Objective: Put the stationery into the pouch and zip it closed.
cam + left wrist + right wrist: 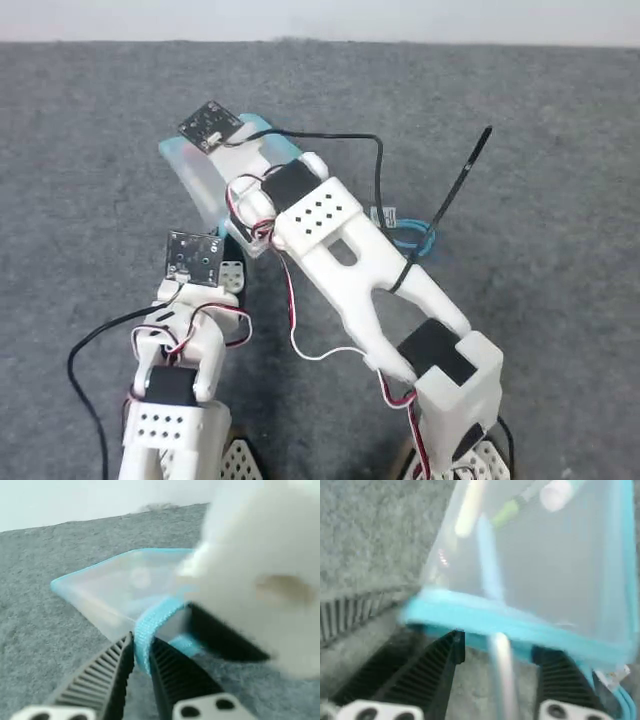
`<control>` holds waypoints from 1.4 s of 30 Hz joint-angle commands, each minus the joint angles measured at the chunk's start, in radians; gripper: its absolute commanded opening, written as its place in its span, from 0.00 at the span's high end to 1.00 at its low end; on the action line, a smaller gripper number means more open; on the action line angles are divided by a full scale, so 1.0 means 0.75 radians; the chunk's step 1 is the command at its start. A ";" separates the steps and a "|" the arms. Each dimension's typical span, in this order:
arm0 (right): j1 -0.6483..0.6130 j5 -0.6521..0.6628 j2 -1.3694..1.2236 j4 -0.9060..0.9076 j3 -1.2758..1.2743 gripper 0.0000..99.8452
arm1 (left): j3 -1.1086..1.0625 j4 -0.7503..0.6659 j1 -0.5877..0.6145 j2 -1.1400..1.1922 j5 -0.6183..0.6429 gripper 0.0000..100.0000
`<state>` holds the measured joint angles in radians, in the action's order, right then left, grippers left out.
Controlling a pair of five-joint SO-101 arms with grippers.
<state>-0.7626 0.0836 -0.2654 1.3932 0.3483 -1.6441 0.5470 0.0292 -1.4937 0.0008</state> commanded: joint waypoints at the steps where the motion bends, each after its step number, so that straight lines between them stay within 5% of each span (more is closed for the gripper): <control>1: 0.091 0.090 0.269 0.075 0.027 0.75 | 0.034 -0.049 0.006 -0.025 0.016 0.99; 6: 0.140 0.217 0.555 0.028 -0.295 0.75 | 0.036 -0.049 0.006 -0.025 0.016 0.99; 15: 0.328 0.350 0.870 -0.486 -1.101 0.75 | 0.036 -0.049 0.006 -0.025 0.016 0.99; 28: 0.318 0.475 0.492 -0.686 -0.941 0.75 | 0.034 -0.049 0.004 -0.025 0.016 0.99; 34: 0.306 0.462 0.445 -0.672 -0.827 1.00 | 0.034 -0.051 0.004 -0.025 0.014 0.99; 42: 0.079 0.438 0.647 -0.555 -0.822 0.99 | 0.034 -0.053 -0.006 -0.025 0.014 0.99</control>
<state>-0.6229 0.4242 0.1197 0.9559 -0.3237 -1.6441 0.5470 0.0368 -1.4937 0.0038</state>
